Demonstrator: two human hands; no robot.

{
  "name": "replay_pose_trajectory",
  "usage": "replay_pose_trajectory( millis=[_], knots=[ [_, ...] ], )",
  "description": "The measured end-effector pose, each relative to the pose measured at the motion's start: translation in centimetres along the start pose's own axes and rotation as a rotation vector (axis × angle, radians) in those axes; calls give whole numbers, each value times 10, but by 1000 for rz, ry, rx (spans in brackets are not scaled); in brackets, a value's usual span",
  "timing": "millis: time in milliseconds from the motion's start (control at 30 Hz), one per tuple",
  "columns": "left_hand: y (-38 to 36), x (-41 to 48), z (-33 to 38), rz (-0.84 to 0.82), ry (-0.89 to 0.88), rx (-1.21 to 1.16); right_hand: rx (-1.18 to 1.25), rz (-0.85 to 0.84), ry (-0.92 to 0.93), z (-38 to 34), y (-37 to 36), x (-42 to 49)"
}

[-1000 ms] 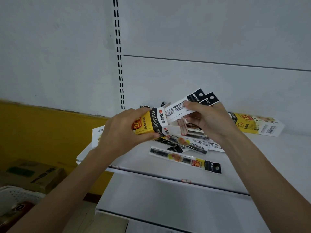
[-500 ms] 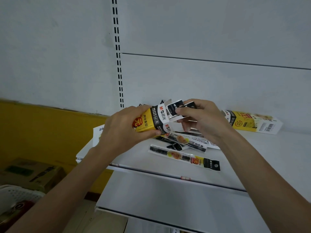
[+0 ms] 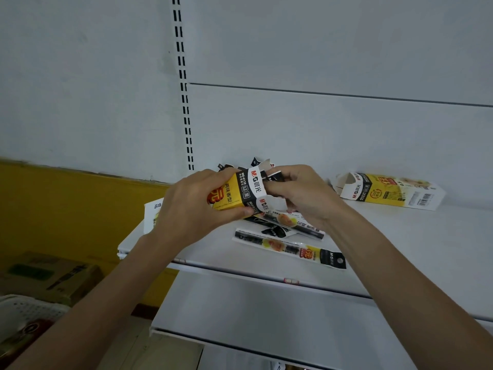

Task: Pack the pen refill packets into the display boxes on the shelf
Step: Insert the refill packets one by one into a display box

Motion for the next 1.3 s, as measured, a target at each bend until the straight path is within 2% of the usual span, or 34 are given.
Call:
replay_pose_trajectory(
  millis=[267,567,733,967,1167,1300],
  knots=[
    [-2,-1,0,-23,11,38,112,73,2,-1,15,-4],
    [-8,0,3,-20,-13,92,12,93,-22,2,14,-3],
    [-8,0,3,-9,-27,84,22,17,-66,4,7,-1],
    [-5,-1,0,0,-28,54,161,-91,-125,1,-6,2],
    [-1,-1,-2,-9,-16,67,56,-21,-37,-5,11,-4],
    [-4,-1,-1,-15,-30,89,121,-52,-41,-4,11,-6]
  ],
)
Point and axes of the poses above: each hand's wrist, its own x-axis towards the middle knuckle, its own y-axis out of the back of the hand, z = x × y, the point moved 3 cm from there along x, towards the middle knuckle, and after that the axes turned 10 degrees about -z, right-handed, at the moved point
